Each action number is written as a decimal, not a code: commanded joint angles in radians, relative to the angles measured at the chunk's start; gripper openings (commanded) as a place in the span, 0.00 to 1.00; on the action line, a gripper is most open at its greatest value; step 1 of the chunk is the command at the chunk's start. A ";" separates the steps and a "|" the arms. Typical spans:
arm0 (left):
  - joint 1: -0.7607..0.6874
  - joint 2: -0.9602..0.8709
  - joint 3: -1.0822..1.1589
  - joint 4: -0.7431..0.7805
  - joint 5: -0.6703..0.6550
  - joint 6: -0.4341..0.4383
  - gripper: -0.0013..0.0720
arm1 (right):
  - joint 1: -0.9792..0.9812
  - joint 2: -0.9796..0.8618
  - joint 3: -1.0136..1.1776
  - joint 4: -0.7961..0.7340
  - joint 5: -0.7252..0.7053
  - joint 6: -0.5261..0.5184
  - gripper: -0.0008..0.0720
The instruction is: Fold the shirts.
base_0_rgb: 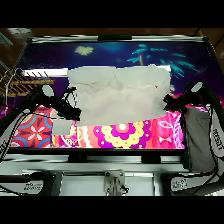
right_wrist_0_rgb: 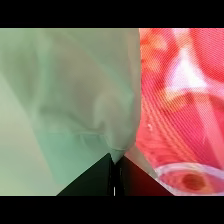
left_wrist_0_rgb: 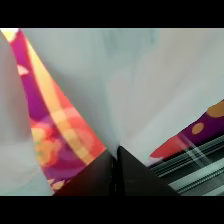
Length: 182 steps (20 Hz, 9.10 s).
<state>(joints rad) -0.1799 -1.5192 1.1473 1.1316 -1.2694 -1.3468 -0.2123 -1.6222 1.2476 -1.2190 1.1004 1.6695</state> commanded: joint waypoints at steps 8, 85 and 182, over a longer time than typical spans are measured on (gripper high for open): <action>-0.004 0.000 0.000 0.054 -0.090 0.012 0.07 | -0.073 0.092 0.124 -0.133 -0.106 0.069 0.10; 0.117 -0.372 0.439 -0.002 0.127 0.037 0.07 | 0.505 0.187 -0.286 0.215 0.324 -0.034 0.88; -0.028 -0.418 0.543 -0.284 0.076 0.116 0.99 | 0.370 0.069 -0.015 -0.026 0.444 -0.090 0.93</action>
<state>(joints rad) -0.2081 -1.9324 1.6897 0.8459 -1.0958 -1.2598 0.1509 -1.5528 1.3476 -1.2518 1.5162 1.5948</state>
